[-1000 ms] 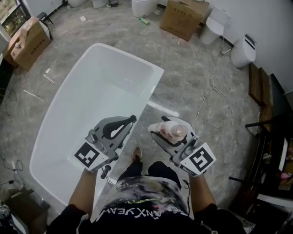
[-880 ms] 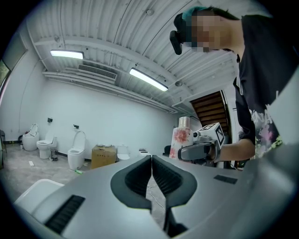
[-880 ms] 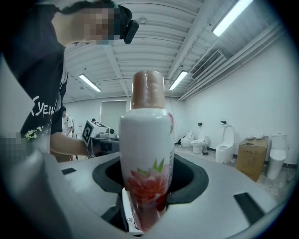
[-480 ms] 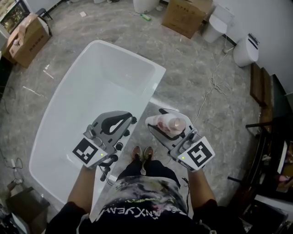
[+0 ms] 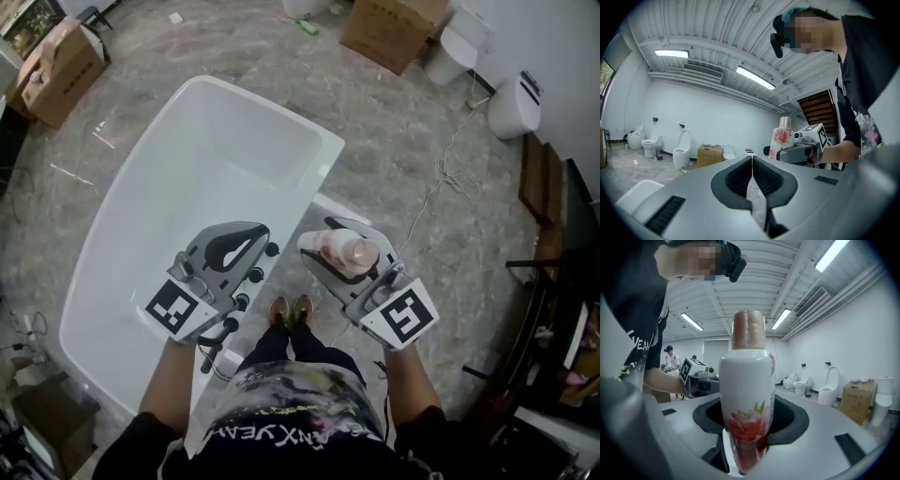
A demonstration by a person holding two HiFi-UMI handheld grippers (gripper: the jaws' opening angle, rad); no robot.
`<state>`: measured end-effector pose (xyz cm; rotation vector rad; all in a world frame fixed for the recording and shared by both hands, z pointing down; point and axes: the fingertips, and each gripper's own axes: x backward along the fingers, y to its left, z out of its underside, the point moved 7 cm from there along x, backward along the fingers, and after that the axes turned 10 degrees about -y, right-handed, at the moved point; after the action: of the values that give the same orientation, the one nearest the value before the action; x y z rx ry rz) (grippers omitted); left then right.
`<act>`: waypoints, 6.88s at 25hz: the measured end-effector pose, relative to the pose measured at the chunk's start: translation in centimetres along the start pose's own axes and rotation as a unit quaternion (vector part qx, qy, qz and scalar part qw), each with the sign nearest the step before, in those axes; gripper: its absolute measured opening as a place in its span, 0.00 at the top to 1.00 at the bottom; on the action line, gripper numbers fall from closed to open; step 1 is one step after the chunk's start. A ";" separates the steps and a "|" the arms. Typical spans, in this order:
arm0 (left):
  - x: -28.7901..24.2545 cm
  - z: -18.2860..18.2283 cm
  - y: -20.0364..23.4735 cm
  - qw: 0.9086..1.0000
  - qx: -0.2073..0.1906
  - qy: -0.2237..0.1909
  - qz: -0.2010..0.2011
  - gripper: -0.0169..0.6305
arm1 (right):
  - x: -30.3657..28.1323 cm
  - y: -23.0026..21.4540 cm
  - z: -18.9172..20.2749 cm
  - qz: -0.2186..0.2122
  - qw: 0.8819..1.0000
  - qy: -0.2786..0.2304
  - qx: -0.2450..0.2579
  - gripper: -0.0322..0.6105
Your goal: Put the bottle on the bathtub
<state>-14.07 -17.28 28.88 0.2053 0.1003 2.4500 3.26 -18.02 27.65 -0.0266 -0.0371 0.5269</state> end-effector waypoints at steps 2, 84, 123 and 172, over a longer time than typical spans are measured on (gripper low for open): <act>-0.4 0.3 0.4 1.000 0.001 0.000 -0.007 0.94 | -0.2 -0.6 0.3 -0.005 1.000 0.003 -0.002 0.60; 0.7 34.0 9.2 0.987 -0.023 -0.001 -0.160 0.94 | -8.5 -8.3 42.1 -0.022 0.998 0.054 0.038 0.60; -1.3 16.8 3.1 0.988 -0.062 -0.024 -0.138 0.94 | -3.5 -5.3 19.3 0.011 0.998 -0.041 0.053 0.58; -1.7 -4.4 -10.0 0.996 -0.079 -0.004 -0.049 0.94 | 7.5 3.0 -4.2 0.039 0.994 -0.046 0.086 0.95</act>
<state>-7.36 -10.66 23.12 0.1362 -0.0851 2.3461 8.41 -11.72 23.53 0.1647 -0.0805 0.6076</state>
